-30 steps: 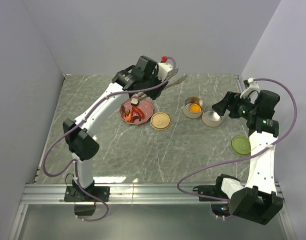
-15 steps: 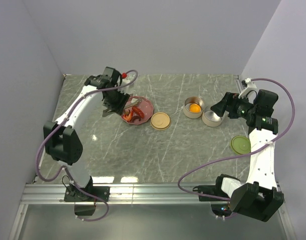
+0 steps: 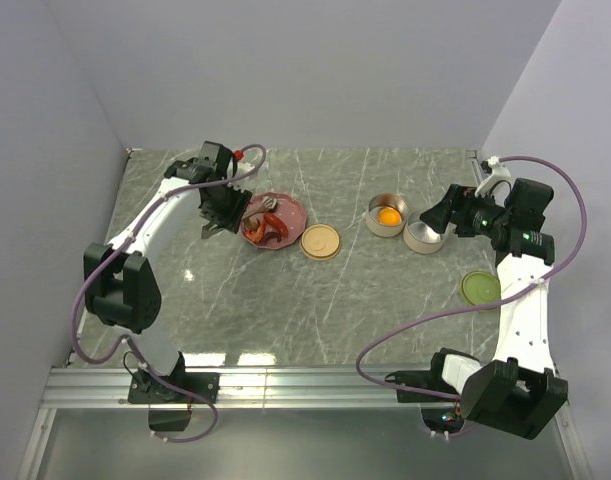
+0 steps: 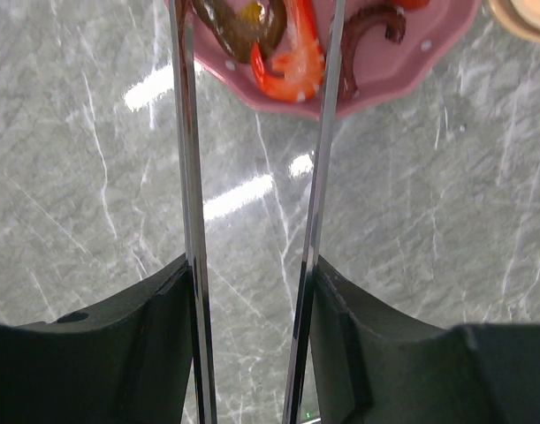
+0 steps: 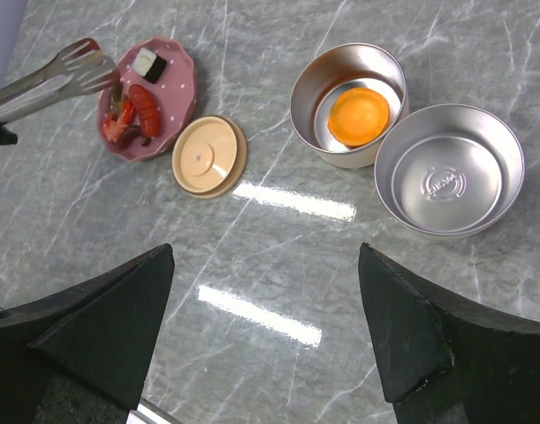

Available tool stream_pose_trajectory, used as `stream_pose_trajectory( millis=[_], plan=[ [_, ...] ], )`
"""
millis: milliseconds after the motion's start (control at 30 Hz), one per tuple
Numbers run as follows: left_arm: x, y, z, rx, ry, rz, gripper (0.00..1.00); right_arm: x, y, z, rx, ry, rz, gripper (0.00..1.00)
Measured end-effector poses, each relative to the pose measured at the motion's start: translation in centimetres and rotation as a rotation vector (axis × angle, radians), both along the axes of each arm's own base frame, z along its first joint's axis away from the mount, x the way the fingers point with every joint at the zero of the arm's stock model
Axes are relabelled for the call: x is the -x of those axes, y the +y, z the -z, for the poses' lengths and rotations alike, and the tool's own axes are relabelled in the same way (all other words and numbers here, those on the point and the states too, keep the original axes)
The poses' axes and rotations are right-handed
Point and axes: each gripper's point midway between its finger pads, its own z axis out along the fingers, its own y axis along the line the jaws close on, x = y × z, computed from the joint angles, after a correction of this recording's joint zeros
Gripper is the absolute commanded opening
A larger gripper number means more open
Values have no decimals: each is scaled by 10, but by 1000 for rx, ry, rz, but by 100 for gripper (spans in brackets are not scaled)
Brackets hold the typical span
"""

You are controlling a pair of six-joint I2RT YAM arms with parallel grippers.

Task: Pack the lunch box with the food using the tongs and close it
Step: Pick up the food using the clamp

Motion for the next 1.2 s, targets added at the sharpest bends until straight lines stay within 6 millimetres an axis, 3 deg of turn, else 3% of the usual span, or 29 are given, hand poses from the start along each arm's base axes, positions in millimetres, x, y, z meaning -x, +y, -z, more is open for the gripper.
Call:
stream_pose_trajectory(
  millis=[167, 467, 1200],
  plan=[
    [-20, -6, 7, 1, 8, -6, 51, 0, 0, 0, 0, 2, 0, 91],
    [-40, -13, 21, -5, 33, -11, 52, 0, 1, 5, -2, 22, -4, 91],
    [-37, -20, 47, -76, 78, 8, 54, 2, 1, 9, 10, 32, -11, 90]
  ],
)
